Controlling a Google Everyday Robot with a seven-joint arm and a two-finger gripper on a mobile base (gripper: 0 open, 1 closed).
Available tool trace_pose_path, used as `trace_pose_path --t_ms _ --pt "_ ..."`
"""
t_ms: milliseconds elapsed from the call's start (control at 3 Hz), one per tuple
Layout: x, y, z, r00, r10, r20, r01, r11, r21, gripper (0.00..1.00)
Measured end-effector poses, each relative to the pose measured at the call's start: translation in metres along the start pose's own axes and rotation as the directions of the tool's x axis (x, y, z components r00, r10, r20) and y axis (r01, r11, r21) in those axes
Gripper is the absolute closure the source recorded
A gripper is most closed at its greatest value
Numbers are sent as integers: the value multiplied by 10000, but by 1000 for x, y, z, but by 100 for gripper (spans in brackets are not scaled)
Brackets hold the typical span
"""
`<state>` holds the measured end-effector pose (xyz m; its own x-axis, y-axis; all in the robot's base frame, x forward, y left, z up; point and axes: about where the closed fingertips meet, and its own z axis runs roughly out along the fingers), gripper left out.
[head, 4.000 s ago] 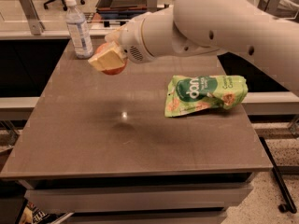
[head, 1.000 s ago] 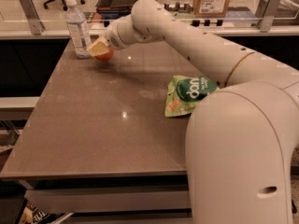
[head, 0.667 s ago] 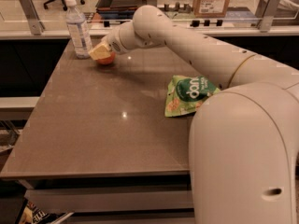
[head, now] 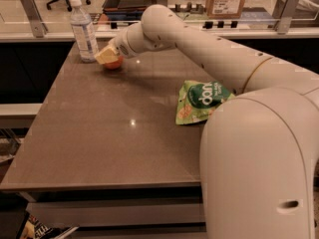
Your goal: Move apple near blue plastic bottle
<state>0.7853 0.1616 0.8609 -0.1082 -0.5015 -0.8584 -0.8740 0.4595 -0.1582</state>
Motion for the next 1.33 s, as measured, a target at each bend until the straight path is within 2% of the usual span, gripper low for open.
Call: trace_pose_path --t_ms 667,1000,1333 --pt "0 0 0 10000 0 -3 0 10000 -10 15" --pt "0 0 0 10000 0 -3 0 10000 -12 0" --pt "0 1 1 10000 0 -3 0 10000 -13 0"
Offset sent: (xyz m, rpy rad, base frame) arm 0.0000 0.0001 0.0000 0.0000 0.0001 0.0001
